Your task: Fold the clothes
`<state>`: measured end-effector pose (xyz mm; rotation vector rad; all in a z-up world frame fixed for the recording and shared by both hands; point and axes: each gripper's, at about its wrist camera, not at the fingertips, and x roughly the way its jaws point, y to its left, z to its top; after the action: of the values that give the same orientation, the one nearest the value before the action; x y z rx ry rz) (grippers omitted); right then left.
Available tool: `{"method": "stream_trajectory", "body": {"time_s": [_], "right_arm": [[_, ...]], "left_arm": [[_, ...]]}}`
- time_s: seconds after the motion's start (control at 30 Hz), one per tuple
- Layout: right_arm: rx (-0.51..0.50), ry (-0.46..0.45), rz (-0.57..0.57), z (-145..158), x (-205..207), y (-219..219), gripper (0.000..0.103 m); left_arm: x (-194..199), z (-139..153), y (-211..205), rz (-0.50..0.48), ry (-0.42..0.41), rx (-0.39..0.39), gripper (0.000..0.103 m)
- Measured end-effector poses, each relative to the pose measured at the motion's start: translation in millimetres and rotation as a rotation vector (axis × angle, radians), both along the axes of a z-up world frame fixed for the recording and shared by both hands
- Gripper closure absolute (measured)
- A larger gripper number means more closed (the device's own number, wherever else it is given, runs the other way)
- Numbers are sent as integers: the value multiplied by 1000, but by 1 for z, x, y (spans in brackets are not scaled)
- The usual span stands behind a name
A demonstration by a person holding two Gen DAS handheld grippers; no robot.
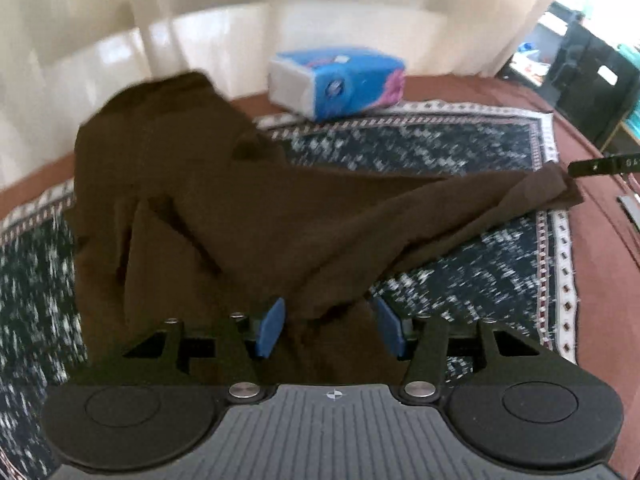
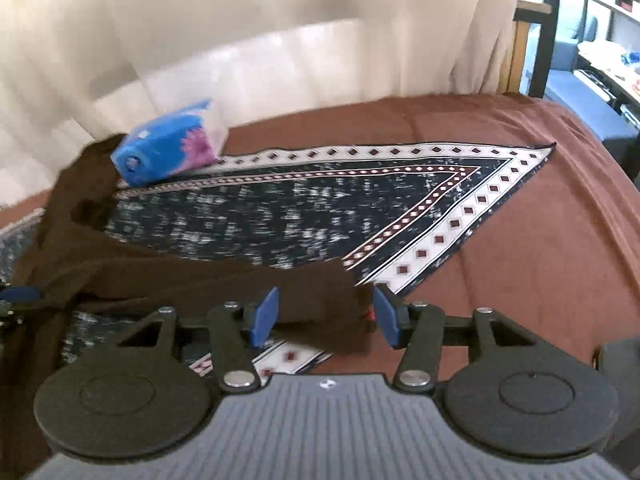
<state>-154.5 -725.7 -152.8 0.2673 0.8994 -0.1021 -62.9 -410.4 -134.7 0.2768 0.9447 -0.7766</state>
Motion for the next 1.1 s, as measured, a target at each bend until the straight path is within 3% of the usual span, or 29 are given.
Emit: {"method": "stream_trajectory", "body": {"time_s": [0.17,0.23,0.27,0.3,0.33,0.37,0.43,0.53,0.7,0.8,0.97,1.1], "right_arm": [[45,19,34,-13,20,-9,45],[54,69,56,-18,26,-11,49],[68,87,61,-19,27,-12,61],[82,105,65,-20,28,-12,88],[97,122,70,-20,29,-13,102],[117,120,60,-15,27,-14,101],[163,51,59,6,20,-12,102],[208,-96,95,63,4,1,102],[265,-325,203,169,-25,40,102],[279,-429,252,222,-39,71,102],[289,-499,310,277,-54,118,102],[285,-537,350,308,-59,149,103]], "left_arm": [[4,-9,-1,18,14,17,38],[6,-13,-1,26,19,24,38],[7,-15,-1,29,22,27,38],[8,-15,-1,35,26,24,38],[10,-15,-2,37,32,24,38],[11,-16,-3,40,37,24,38],[11,-10,-2,45,43,24,39],[4,5,5,48,17,-5,39],[-25,18,8,-73,-134,23,37],[-31,13,3,-83,-174,36,37],[-40,10,-3,-79,-281,62,37],[-36,7,-5,-59,-313,60,37]]}}
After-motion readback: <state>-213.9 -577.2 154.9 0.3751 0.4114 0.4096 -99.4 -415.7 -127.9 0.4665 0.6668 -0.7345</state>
